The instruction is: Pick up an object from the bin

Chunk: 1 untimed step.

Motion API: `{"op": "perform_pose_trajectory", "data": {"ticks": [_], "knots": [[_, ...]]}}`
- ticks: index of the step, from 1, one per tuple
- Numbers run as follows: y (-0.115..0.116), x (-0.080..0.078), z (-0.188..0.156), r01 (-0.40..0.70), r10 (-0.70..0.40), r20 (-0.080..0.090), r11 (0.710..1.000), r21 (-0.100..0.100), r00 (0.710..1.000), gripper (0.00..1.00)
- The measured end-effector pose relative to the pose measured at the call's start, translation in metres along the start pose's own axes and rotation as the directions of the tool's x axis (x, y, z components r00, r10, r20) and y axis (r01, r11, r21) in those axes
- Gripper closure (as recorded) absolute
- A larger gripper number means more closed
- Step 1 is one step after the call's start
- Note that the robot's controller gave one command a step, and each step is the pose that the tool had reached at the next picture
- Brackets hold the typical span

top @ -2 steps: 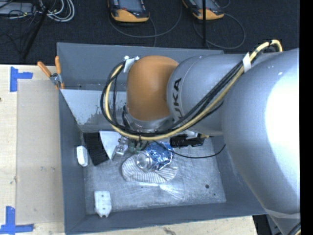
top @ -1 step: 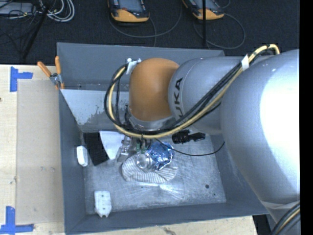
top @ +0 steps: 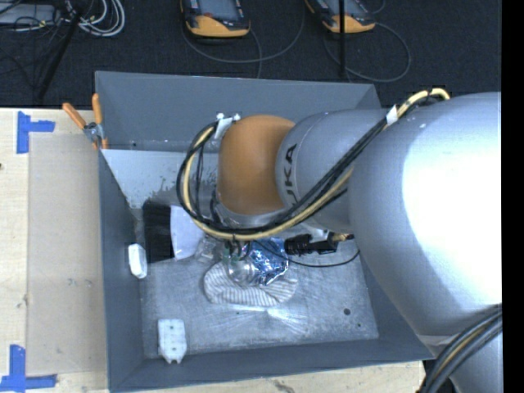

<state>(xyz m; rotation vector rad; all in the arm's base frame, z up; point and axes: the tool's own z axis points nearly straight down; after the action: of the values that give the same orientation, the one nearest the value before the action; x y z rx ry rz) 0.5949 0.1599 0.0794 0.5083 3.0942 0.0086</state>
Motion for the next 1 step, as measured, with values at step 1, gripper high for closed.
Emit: {"op": "perform_pose_trajectory", "data": {"ticks": [1], "knots": [[0.0, 0.0, 0.0, -0.001, 0.001, 0.0, 1.0, 0.0, 1.0, 1.0]]}}
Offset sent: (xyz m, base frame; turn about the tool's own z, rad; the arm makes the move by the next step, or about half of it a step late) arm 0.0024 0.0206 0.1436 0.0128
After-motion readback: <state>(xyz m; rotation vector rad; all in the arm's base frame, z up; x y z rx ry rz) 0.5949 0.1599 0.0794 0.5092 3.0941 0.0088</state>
